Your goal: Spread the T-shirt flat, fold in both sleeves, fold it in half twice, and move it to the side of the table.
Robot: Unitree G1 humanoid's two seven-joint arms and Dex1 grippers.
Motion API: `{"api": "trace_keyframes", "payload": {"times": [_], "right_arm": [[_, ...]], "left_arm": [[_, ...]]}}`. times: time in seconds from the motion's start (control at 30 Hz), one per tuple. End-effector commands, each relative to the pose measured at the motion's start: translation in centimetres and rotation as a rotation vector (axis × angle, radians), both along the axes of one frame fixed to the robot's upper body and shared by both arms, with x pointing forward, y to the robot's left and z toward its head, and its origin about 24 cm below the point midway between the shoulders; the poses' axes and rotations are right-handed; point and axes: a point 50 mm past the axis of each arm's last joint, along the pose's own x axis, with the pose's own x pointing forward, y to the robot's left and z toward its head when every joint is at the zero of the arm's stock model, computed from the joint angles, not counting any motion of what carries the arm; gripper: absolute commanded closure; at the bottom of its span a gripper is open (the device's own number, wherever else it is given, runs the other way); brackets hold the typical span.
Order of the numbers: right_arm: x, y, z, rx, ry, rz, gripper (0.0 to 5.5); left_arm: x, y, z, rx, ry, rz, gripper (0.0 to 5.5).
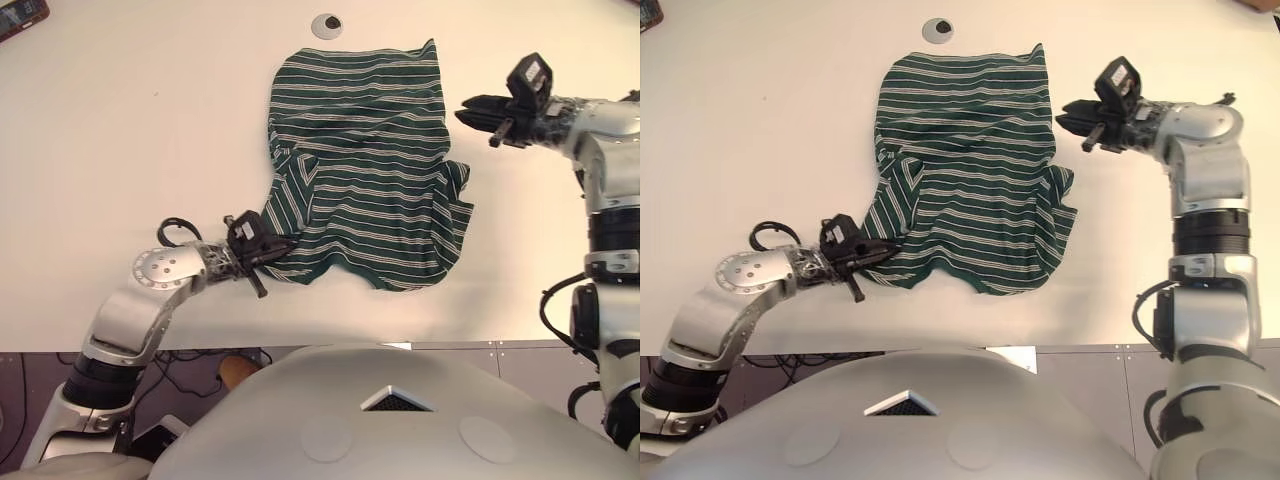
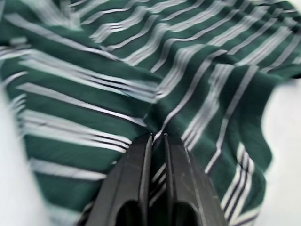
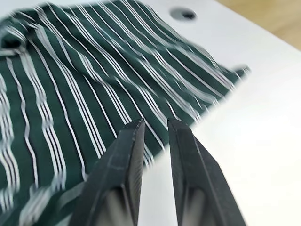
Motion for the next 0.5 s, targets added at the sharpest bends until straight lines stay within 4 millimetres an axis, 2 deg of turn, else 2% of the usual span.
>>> {"api": "trace_keyframes", "payload": {"times": [0.03, 0.13, 0.27, 0.33, 0.5], "right_arm": [[-1.3, -0.9, -0.7, 0.005, 0.075, 0.0, 4.61], [-2.9, -2.0, -1.7, -0.004, 0.165, -0.022, 4.33], [-5.2, -3.2, -1.7, 0.029, 0.285, -0.028, 3.6], [-5.3, -3.9, -2.1, 0.012, 0.321, -0.052, 3.41], [-4.9, -4.7, -3.0, 0.002, 0.425, -0.039, 3.41]], "left_arm": [[-2.7, -0.3, -1.4, 0.058, 0.13, -0.031, 5.07], [-2.9, 1.2, 0.0, 0.093, 0.097, 0.028, 5.08], [-1.1, 3.0, 5.3, -0.023, -0.083, 0.191, 5.08], [-0.1, 3.3, 6.9, -0.107, -0.167, 0.275, 5.08], [0.7, 2.9, 6.4, -0.155, -0.212, 0.434, 5.08]]}}
